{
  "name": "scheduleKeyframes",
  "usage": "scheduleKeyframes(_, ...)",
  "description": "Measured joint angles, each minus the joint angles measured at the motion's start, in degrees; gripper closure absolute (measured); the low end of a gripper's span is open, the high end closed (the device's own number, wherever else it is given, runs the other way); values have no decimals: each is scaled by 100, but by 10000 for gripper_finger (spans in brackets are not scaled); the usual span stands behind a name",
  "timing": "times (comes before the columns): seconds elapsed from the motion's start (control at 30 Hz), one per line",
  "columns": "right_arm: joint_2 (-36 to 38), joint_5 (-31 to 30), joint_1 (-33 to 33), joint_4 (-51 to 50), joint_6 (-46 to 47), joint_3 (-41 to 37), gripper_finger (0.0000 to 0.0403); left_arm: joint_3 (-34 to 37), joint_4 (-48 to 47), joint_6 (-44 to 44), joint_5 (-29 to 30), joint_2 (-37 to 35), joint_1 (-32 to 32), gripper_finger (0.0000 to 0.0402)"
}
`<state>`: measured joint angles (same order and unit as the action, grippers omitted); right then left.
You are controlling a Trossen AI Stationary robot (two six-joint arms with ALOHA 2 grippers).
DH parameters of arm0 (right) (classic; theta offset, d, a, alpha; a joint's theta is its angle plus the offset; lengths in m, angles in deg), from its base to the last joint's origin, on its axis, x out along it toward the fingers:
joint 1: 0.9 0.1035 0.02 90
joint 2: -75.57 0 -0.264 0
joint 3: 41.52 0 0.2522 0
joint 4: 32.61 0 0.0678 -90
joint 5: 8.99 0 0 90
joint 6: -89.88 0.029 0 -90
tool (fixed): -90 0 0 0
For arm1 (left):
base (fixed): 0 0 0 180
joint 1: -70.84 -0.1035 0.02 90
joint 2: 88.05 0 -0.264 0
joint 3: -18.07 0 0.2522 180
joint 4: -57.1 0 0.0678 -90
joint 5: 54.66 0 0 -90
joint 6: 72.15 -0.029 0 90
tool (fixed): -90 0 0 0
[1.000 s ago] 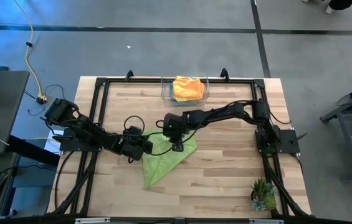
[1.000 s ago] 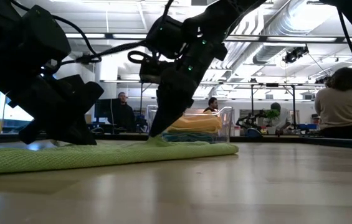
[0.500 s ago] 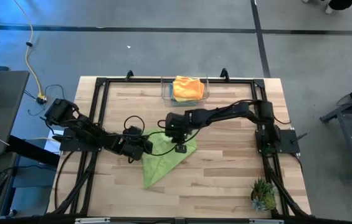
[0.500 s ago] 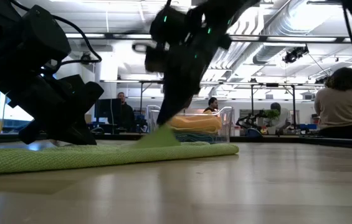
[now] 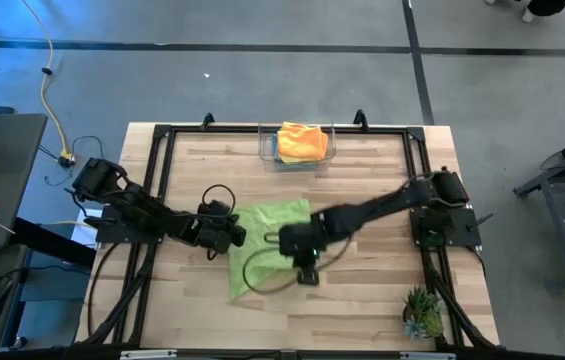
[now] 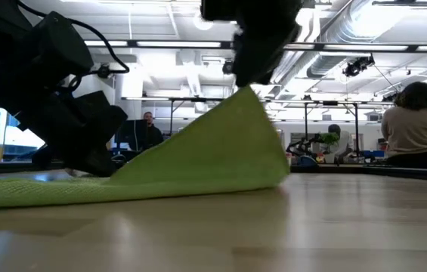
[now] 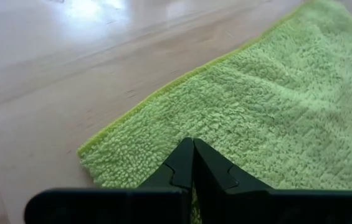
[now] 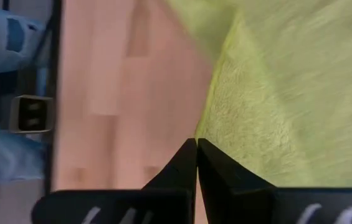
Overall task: Fold microfiber towels
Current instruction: Fold the green towel
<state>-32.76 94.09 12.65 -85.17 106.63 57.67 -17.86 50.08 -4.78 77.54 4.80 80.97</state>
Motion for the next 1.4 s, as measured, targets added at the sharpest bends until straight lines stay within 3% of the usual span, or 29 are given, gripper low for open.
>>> scheduleKeyframes(0.17, 0, -274, 626, -78, 788, 0, 402, 7, 58, -343, 0, 0, 0, 401)
scheduleKeyframes(0.4, 15, -142, 1167, -768, 481, 0, 403, -30, 39, -385, -63, -40, -4, 401)
scheduleKeyframes(0.53, 39, -374, 1423, -824, 642, 0, 403, -68, 62, -1064, -280, -234, -15, 401)
scheduleKeyframes(0.73, 39, -1111, 1727, -631, 963, 0, 403, -68, 385, -2490, -1279, -912, 5, 384)
scheduleKeyframes(0.97, 37, -1338, 1763, -659, 1183, 0, 399, -79, 486, -3051, -2180, -1868, 185, 329)
scheduleKeyframes(1.2, 36, -711, 1984, -782, 1720, 0, 323, -85, 556, -3010, -3002, -2306, 1401, 298)
scheduleKeyframes(1.4, 33, -689, 2304, -921, 2075, 0, 251, -426, 482, -3009, -2465, -1960, 2735, 316)
